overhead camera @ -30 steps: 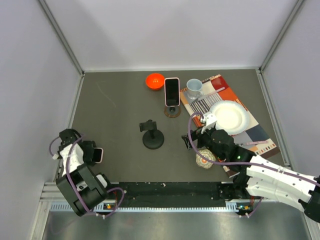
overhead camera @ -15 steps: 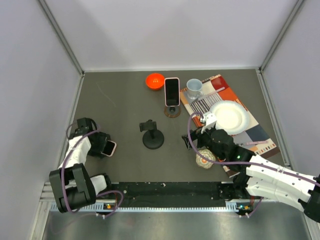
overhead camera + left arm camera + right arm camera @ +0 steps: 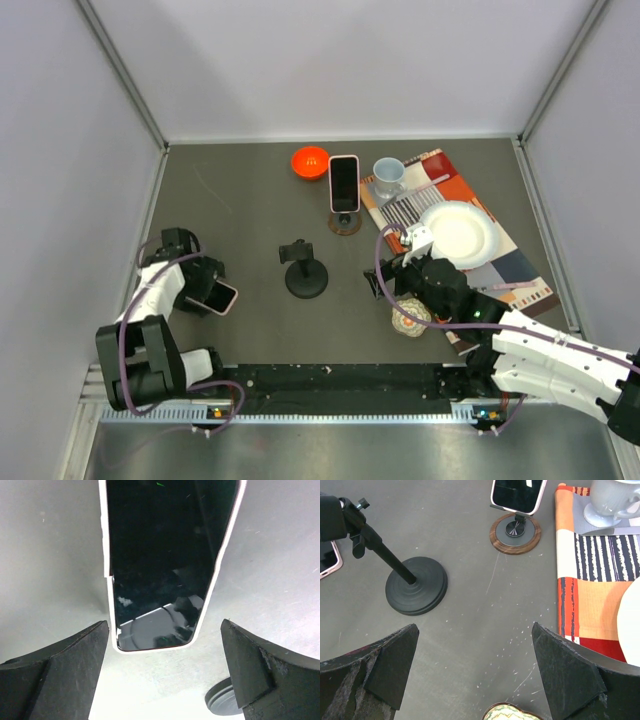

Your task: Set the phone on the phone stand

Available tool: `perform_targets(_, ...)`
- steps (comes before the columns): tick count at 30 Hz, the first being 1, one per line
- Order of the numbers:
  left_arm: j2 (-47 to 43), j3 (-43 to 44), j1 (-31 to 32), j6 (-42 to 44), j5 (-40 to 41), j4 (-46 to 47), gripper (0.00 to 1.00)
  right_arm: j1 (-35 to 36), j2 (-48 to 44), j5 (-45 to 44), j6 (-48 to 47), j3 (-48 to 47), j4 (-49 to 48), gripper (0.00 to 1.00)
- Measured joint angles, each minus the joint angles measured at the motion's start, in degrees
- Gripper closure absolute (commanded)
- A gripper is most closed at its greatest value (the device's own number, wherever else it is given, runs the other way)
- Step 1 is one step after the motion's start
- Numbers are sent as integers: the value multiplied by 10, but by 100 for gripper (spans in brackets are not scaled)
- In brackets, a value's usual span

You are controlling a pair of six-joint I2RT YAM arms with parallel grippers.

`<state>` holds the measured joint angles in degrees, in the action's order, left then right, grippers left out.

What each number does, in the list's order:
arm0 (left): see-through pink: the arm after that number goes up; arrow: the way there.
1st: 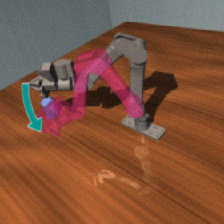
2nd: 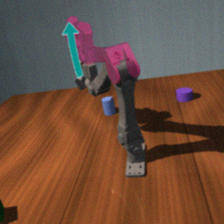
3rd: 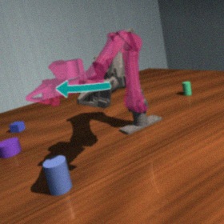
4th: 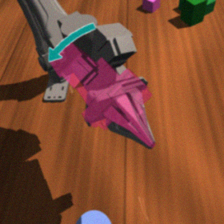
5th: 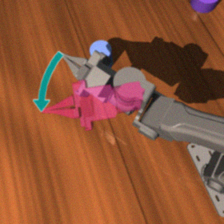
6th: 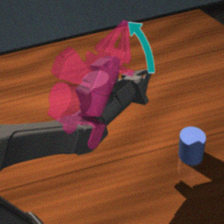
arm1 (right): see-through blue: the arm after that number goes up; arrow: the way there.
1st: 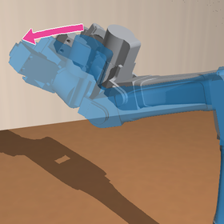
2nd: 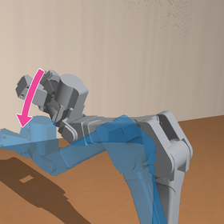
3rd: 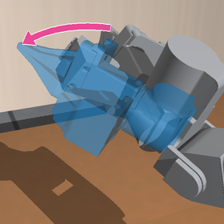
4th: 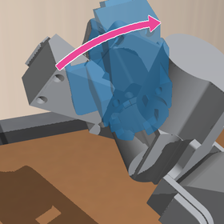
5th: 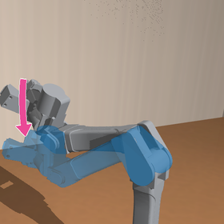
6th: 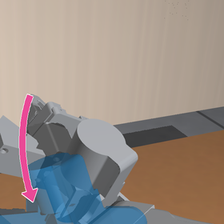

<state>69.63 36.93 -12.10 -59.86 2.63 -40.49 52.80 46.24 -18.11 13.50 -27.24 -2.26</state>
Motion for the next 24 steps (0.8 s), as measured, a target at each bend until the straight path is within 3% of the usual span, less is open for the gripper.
perform_targets(10,109,119,-35,42,23,-31,1,-1,0,0,0,0,0,4)
perform_targets(24,143,119,-64,59,32,-47,1,-1,0,0,0,0,0,4)
